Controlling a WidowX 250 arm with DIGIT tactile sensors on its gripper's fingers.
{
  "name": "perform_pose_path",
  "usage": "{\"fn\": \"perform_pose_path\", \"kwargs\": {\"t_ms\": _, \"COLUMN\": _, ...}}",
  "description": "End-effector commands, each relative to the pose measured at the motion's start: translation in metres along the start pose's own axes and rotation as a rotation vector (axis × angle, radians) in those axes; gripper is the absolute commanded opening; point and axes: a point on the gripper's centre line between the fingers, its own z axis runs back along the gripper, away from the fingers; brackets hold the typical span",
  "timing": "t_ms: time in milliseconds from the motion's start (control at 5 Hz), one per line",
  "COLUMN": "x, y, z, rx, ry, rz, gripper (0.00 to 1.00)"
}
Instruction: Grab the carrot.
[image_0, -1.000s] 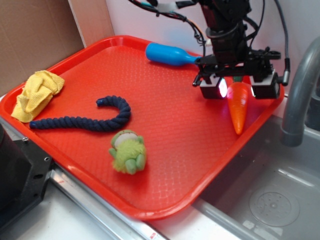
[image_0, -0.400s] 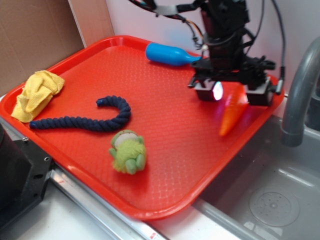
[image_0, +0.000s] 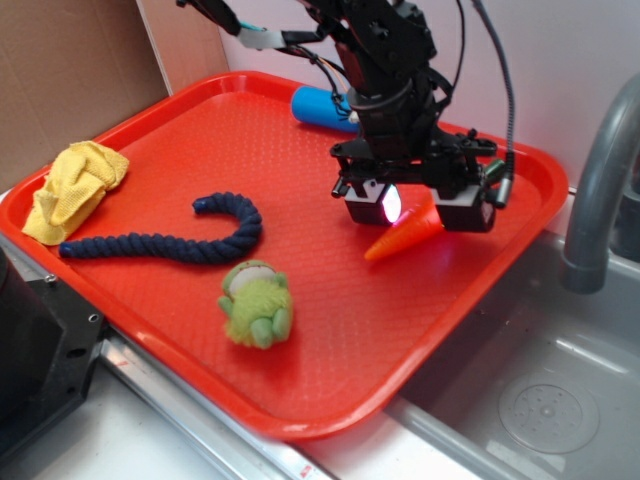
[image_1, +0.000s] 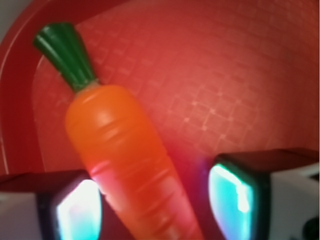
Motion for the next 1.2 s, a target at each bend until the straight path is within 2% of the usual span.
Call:
{"fn": "perform_pose_path", "kwargs": {"t_ms": 0, "x": 0.016, "y": 0.011, "z": 0.047, "rx": 0.130, "ry": -0.197, "rz": -0.214, "gripper": 0.00}}
{"fn": "perform_pose_path", "kwargs": {"t_ms": 200, "x": 0.033, "y": 0.041, "z": 0.080, "rx": 0.226, "ry": -0.284, "rz": -0.327, "gripper": 0.00}}
{"fn": "perform_pose_path", "kwargs": {"t_ms": 400, "x": 0.028, "y": 0.069, "z": 0.122, "rx": 0.283, "ry": -0.220, "rz": -0.265, "gripper": 0.00}}
{"fn": "perform_pose_path", "kwargs": {"t_ms": 600, "x": 0.017, "y": 0.089, "z": 0.134, "rx": 0.211, "ry": -0.131, "rz": -0.228, "gripper": 0.00}}
{"fn": "perform_pose_path", "kwargs": {"t_ms": 800, "x": 0.011, "y": 0.086, "z": 0.130, "rx": 0.187, "ry": -0.054, "rz": -0.178, "gripper": 0.00}}
{"fn": "perform_pose_path", "kwargs": {"t_ms": 1000, "x": 0.010, "y": 0.076, "z": 0.121, "rx": 0.240, "ry": -0.007, "rz": -0.185, "gripper": 0.00}}
